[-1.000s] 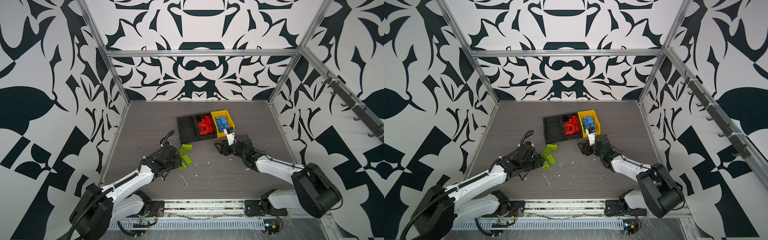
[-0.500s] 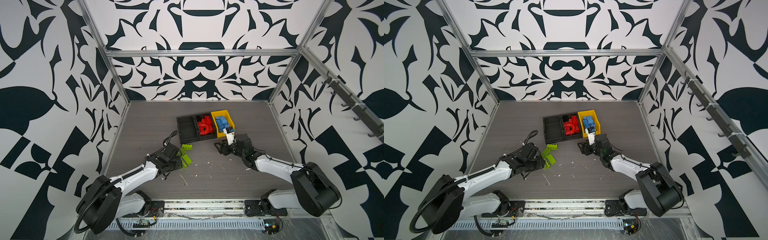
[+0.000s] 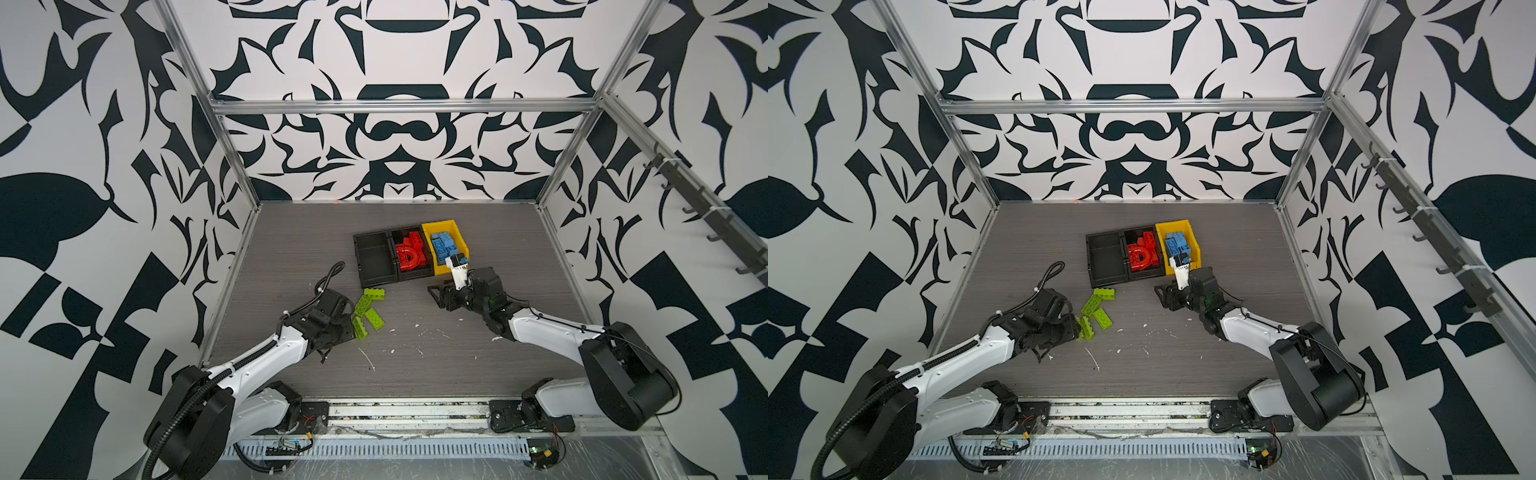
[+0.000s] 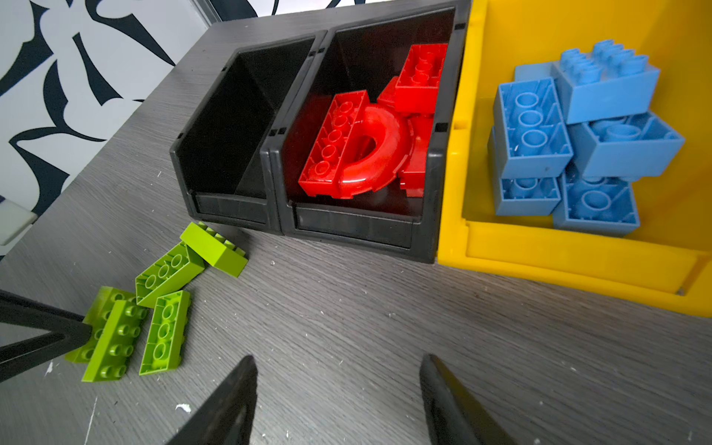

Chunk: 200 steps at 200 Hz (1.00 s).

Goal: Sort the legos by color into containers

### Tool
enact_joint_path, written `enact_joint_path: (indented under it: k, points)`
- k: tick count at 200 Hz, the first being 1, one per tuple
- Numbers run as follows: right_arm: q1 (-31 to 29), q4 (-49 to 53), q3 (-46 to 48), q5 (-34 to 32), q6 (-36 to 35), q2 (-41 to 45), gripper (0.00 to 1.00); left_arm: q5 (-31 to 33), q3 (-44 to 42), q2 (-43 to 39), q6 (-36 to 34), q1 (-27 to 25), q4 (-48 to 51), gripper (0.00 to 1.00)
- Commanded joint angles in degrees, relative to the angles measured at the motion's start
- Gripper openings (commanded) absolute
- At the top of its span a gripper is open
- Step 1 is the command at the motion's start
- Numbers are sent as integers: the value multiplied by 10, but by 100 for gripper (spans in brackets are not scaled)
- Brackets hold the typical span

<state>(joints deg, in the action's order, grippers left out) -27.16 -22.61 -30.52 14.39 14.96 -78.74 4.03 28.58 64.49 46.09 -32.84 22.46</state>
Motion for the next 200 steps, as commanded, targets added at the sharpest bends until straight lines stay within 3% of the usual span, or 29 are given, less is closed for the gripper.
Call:
enact_joint_path:
  k: [1,36,112,155,178,200]
  points:
    - [-2,14,-28,13,1,1,69,-3,4,-21,-13,4,42,59]
    - [-2,35,-45,37,2,-15,65,-11,-3,-52,-10,4,23,55]
    - [-2,41,-49,38,-1,-18,63,-16,42,37,-76,3,-5,54]
    - [-2,44,-49,34,-2,-16,62,-16,68,106,-97,0,0,45]
    - [-2,45,-49,34,-3,-17,62,-9,68,102,-97,0,11,34]
    - [-2,48,-52,35,-2,-19,62,-6,66,91,-97,0,18,29]
